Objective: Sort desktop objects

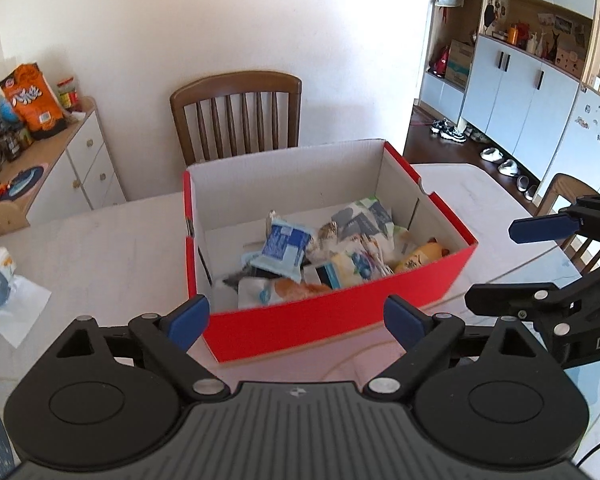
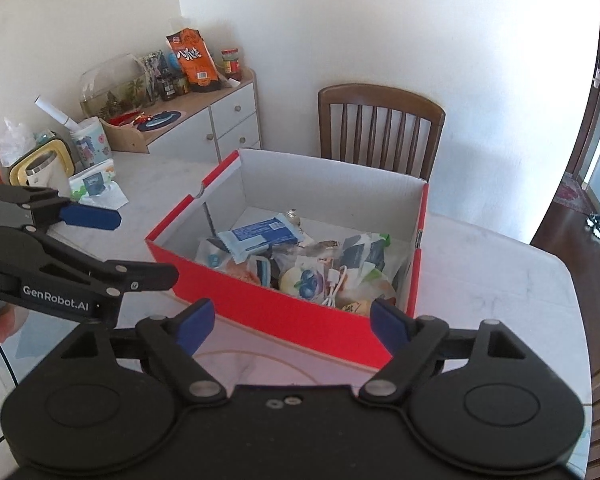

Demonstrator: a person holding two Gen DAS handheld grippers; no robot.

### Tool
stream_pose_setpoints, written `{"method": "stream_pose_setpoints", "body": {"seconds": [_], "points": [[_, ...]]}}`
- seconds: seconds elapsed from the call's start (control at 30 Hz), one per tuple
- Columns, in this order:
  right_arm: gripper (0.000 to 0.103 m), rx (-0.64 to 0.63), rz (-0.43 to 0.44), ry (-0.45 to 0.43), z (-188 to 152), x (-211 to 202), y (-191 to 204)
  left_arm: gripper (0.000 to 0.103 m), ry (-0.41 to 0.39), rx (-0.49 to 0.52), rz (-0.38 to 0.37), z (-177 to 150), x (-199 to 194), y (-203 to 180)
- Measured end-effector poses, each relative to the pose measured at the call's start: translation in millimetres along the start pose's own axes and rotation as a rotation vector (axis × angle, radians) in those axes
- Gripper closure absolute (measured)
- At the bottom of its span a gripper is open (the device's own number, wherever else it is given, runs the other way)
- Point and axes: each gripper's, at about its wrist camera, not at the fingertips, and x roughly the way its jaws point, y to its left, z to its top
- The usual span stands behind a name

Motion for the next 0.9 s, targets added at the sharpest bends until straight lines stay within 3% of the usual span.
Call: {"method": "stream_pose_setpoints", "body": {"seconds": [0.4,0.9], "points": [[0.017,0.006,-0.018,-0.045,-25,-29,12,0.009,-0.015,-0.02,-0.014,-31,-38,-17],[0.017,0.023,-0.041,-0.034,-58,-43,22,0.009,0.012,-0.004,0.004,-62,-47,-29]]}}
